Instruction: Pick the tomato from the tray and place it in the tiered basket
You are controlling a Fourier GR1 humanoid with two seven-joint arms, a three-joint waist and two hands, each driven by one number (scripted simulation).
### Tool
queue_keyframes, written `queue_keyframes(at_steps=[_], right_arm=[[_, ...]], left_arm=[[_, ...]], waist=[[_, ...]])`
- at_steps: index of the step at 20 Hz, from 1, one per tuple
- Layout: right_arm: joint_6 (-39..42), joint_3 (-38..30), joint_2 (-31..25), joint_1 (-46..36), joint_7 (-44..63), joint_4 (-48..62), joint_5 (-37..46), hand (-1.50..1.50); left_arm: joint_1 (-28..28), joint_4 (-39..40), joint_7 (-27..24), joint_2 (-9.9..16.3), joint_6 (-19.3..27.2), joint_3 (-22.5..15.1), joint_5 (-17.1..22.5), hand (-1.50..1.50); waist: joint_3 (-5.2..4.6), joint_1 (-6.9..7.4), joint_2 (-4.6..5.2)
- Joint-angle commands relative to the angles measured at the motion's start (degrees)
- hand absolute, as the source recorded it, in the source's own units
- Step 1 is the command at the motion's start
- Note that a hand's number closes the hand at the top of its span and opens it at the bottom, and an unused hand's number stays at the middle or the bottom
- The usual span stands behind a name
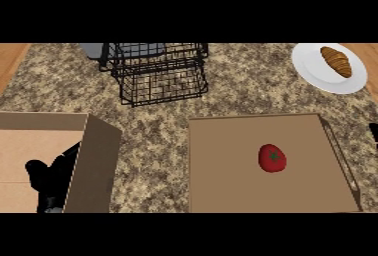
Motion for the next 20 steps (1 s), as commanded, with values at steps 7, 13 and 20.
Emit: queue_keyframes(at_steps=[7,13,20], right_arm=[[5.0,13.5,-7.6,20.6,23.2,-17.7,10.8,-1.5],[11.0,17.6,-19.3,26.4,39.2,-25.3,22.1,-1.5],[15.0,19.2,-24.5,22.5,65.2,-34.0,36.0,-1.5]], left_arm=[[1.1,3.6,-1.4,-0.8,1.4,-1.4,-3.6,0.0],[-1.0,3.4,-0.7,-2.4,2.4,-3.1,-4.7,0.0],[-1.2,2.5,0.1,-0.8,1.4,-1.9,-4.6,0.0]], waist=[[-1.16,2.59,1.5],[-1.42,3.43,2.13],[-1.04,5.46,1.78]])
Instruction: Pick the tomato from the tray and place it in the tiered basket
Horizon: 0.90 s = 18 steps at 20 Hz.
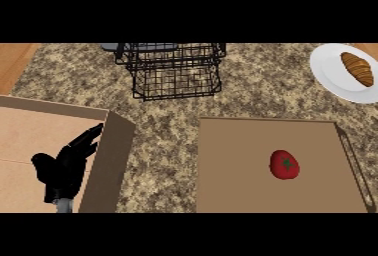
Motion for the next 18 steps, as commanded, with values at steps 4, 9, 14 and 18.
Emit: queue_keyframes(at_steps=[4,9,14,18], right_arm=[[6.2,7.3,-0.9,-7.3,22.6,-4.8,14.1,-1.5],[11.4,13.7,2.1,-13.7,26.3,0.7,20.1,-1.5],[17.0,17.7,5.5,-16.3,29.6,5.7,21.8,-1.5],[20.2,19.4,10.2,-21.8,33.4,7.6,22.7,-1.5]], left_arm=[[0.5,5.4,0.3,-1.4,1.8,-2.9,-4.2,0.0],[0.7,5.9,-0.6,-0.6,0.3,-2.1,-3.2,0.0],[1.7,5.5,-0.8,-2.1,0.7,-3.6,-3.6,0.0],[1.2,6.8,-2.2,-2.0,0.6,-3.1,-3.2,0.0]], waist=[[-0.59,1.27,0.57],[-0.58,2.15,0.68],[-0.53,1.96,0.59],[-0.58,1.75,0.59]])
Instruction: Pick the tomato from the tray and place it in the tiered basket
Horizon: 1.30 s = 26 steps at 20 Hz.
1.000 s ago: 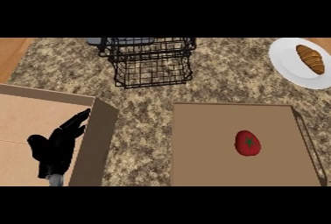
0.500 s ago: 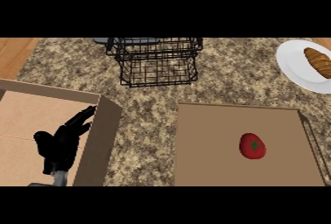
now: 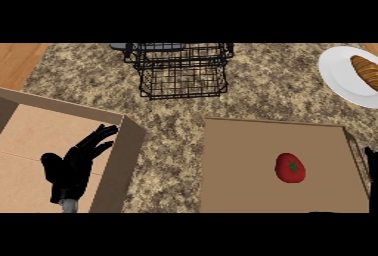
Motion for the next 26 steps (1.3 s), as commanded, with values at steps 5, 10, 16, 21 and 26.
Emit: queue_keyframes(at_steps=[5,10,16,21,26], right_arm=[[10.3,2.7,8.9,-12.8,14.6,6.0,1.9,-1.5],[13.0,3.3,13.6,-14.1,14.4,12.5,3.4,-1.5],[18.1,0.7,17.5,-16.2,15.3,17.0,1.9,-1.5],[21.1,-1.8,20.7,-20.5,15.3,20.5,1.7,-1.5],[20.3,-1.4,24.7,-20.9,13.6,24.8,4.7,-1.5]], left_arm=[[0.2,4.3,-0.6,-1.3,3.8,-3.2,-4.7,0.0],[3.5,4.2,-2.5,-1.4,3.6,-4.2,-4.2,0.0],[4.0,3.5,-2.4,0.8,3.1,-3.0,-2.4,0.0],[2.1,5.2,-2.0,0.4,3.5,-3.0,-1.6,0.0],[2.1,5.9,-2.6,-0.8,5.8,-3.7,-2.7,0.0]], waist=[[-1.12,-0.9,0.55],[-1.16,-1.13,0.54],[-1.11,-1.63,0.4],[-1.1,-2.2,0.37],[-1.03,-2.48,0.27]])
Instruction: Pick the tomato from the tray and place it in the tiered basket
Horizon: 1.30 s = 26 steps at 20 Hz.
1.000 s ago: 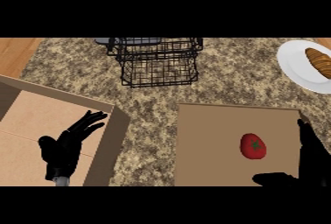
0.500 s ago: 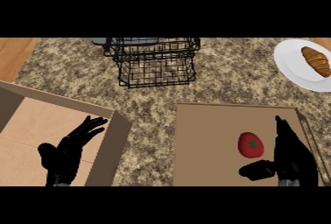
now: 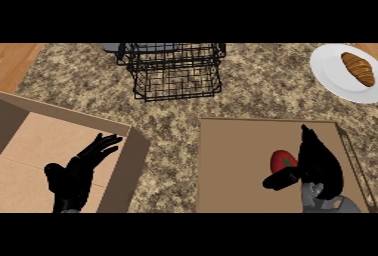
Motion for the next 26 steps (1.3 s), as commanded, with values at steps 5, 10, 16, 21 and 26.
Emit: queue_keyframes(at_steps=[5,10,16,21,26], right_arm=[[7.1,-1.9,5.9,-1.9,13.5,2.6,0.3,-1.5],[7.0,-5.9,6.6,-2.1,8.8,6.1,-0.1,-1.5],[6.3,-5.6,9.4,2.1,5.8,6.2,2.5,-1.5],[6.4,-8.0,9.1,0.1,2.0,8.9,4.3,1.5],[7.2,-8.5,7.9,0.2,-3.3,9.2,6.5,1.5]], left_arm=[[1.0,3.8,-1.4,-1.4,2.8,-2.5,-4.0,0.0],[1.8,7.7,-5.8,-1.6,1.6,-1.6,-3.2,0.0],[-2.1,8.5,-2.5,-0.3,2.3,-0.4,-2.3,0.0],[-2.3,10.0,-4.2,-1.6,2.9,-2.3,-3.0,0.0],[-0.7,10.1,-5.2,0.4,0.6,-0.8,-0.7,0.0]], waist=[[-0.95,-0.5,0.47],[-0.96,-0.56,0.6],[-0.91,-1.24,0.52],[-0.89,-0.93,0.57],[-0.89,-0.72,0.49]])
